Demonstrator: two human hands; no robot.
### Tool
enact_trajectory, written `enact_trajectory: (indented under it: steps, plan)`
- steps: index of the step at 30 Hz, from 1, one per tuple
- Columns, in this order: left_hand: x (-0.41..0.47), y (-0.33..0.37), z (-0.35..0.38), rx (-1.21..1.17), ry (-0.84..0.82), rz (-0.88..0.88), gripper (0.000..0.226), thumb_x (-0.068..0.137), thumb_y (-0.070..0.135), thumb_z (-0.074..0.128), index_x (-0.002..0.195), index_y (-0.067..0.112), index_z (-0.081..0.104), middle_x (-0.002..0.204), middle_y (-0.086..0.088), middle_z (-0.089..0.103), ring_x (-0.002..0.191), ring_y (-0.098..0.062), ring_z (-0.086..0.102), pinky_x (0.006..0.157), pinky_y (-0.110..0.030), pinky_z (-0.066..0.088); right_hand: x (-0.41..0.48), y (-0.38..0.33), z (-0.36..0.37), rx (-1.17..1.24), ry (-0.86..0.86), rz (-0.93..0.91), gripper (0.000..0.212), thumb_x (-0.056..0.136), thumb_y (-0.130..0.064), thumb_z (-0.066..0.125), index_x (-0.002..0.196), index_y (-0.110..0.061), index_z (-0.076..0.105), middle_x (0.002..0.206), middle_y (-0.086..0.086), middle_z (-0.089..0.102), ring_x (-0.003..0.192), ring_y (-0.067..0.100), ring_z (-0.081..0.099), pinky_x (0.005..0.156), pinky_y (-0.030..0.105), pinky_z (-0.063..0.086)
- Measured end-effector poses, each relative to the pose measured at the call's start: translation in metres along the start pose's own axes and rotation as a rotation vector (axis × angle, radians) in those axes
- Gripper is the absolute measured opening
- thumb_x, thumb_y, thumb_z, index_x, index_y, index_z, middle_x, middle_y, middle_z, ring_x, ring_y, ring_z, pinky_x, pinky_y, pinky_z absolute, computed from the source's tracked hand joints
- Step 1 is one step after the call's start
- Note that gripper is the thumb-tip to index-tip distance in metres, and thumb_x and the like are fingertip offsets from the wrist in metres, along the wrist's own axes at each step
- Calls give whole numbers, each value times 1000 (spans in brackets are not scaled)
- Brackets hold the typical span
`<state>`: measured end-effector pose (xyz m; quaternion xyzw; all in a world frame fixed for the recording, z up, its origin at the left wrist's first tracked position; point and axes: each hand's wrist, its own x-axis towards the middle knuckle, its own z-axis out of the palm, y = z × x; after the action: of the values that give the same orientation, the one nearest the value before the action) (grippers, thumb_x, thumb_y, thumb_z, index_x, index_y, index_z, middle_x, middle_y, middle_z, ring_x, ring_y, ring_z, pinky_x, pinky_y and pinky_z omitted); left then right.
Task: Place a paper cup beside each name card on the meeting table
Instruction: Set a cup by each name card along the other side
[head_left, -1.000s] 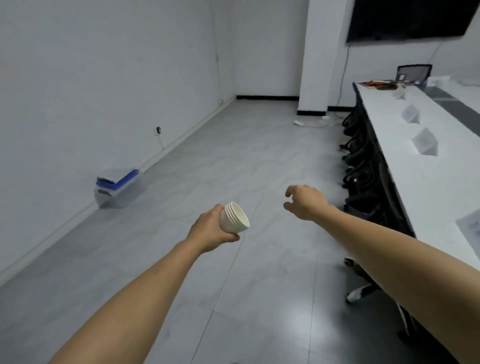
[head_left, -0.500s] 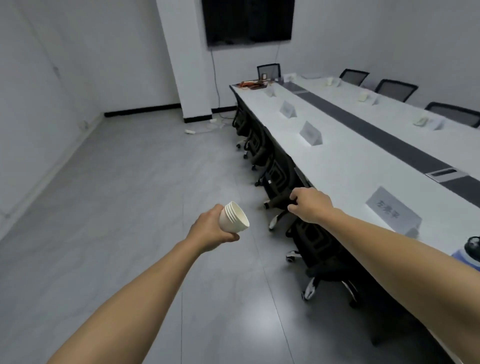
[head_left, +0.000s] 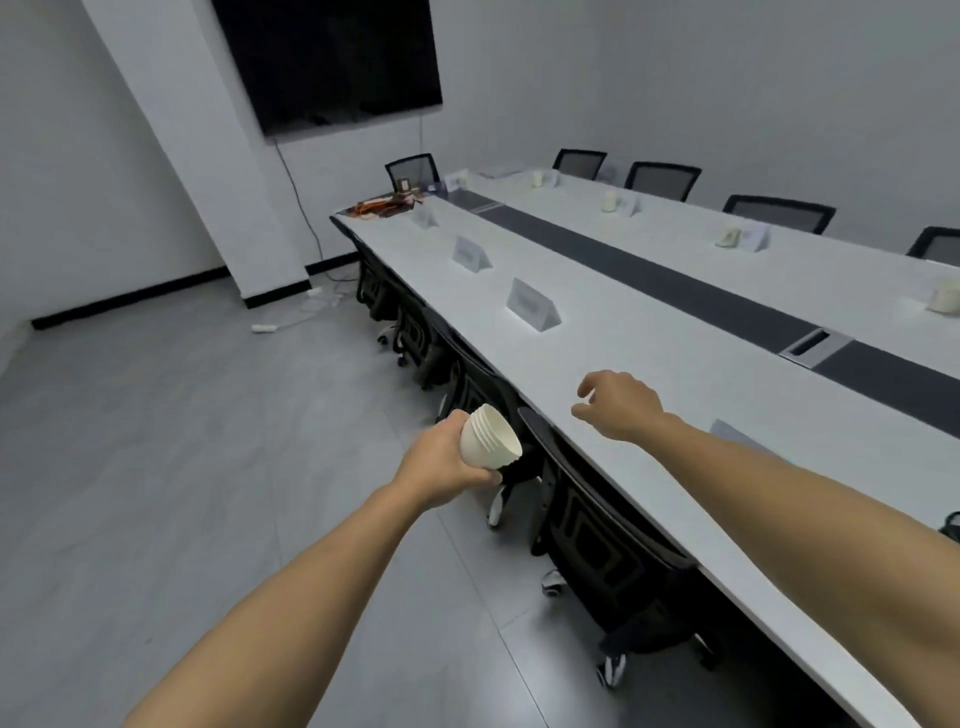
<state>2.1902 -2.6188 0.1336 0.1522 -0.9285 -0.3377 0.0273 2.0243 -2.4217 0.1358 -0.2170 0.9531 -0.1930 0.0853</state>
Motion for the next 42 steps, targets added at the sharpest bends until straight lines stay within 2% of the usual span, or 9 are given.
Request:
enact_trajectory:
  steps: [3,8,11,15,19,25,31,37,42]
  plan:
    - [54,6,6,5,-75,41,56,60,32,84,105,25,53,97,5,62,92,-20,60,77,-40,55,32,18,-6,11,-1,63,37,90,-38,59,123,-23,62,122,0,66,108,24,61,79,32,44]
    - [162,26,32,6,-218,163,63,56,42,80,111,27,53,99,7,62,92,-19,63,80,-47,57,86,68,-21,54,68,238,35,89,-36,60,121,-22,63,116,0,68,102,23,62,78,32,46]
    - [215,38,50,3,-301,258,61,62,38,81,113,25,51,101,6,62,93,-20,62,82,-46,56,112,91,-29,105,84,316,31,88,-36,64,114,-20,67,109,0,69,96,21,65,77,33,51]
    - [284,57,74,4,-410,365,60,61,36,83,112,26,51,99,7,62,91,-19,62,80,-45,57,145,113,-42,300,135,434,16,86,-30,70,91,-14,72,89,4,74,83,19,71,66,31,55]
    - [334,83,102,3,-532,469,59,62,34,84,110,25,51,98,4,62,87,-20,62,73,-42,58,151,132,-54,466,199,548,16,85,-23,74,90,-8,74,88,7,74,80,19,71,62,30,54]
    - [353,125,154,7,-688,645,65,64,35,86,116,24,49,103,4,60,90,-19,61,73,-37,59,134,166,-54,587,192,662,15,83,-21,77,90,-8,74,90,7,74,79,18,70,66,29,55]
    - [353,165,194,-12,-781,733,64,64,33,86,115,23,49,102,4,60,90,-19,61,74,-39,59,124,204,-51,636,218,725,9,81,-13,78,83,-7,71,82,5,69,68,15,63,60,25,54]
    - [359,189,225,-11,-834,734,65,64,30,87,116,23,50,103,4,62,91,-19,62,71,-36,59,116,240,-54,757,255,742,7,81,-5,76,78,-5,70,79,10,67,71,21,62,60,25,55]
    - [363,202,251,-30,-877,678,65,62,33,88,114,25,50,100,7,62,89,-18,63,67,-34,59,113,273,-50,800,255,740,5,81,-4,76,80,-5,72,76,9,69,71,22,65,69,30,58]
